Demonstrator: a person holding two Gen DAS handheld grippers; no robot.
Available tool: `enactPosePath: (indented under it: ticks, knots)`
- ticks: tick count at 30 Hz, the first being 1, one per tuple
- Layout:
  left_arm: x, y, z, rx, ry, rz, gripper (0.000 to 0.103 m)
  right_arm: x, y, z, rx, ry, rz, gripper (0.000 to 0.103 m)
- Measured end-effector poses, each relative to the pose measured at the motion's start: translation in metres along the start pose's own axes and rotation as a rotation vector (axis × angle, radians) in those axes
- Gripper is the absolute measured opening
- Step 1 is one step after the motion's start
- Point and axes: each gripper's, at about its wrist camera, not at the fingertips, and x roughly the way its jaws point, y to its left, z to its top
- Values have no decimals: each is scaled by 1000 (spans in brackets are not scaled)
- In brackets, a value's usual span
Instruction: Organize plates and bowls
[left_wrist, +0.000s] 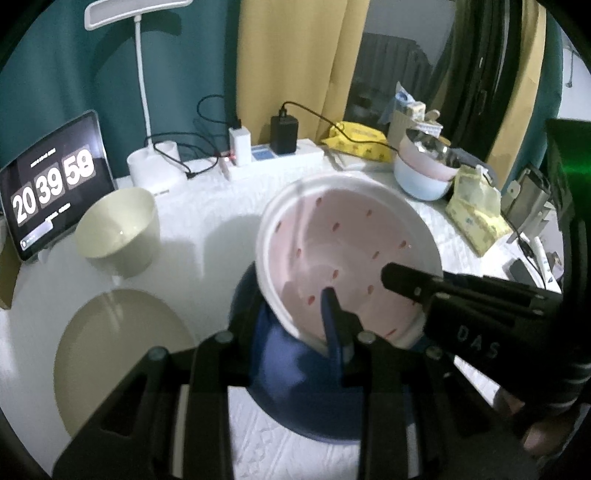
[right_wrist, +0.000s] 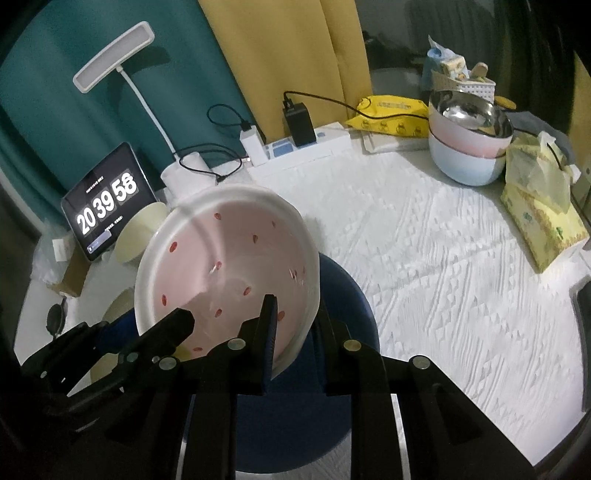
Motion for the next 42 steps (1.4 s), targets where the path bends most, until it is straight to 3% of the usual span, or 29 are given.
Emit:
enactPosePath:
  ticks: [12, 23, 42]
  knots:
    - [8, -3, -12, 11, 35, -1, 29, 4, -6, -11, -2, 29, -1, 20]
    - [14, -7, -23, 21, 83, -4, 30, 6, -1, -22, -48, 48, -57, 20]
    - [2, 1, -30, 25, 77, -3, 34, 7, 9, -24, -138, 77, -97, 22]
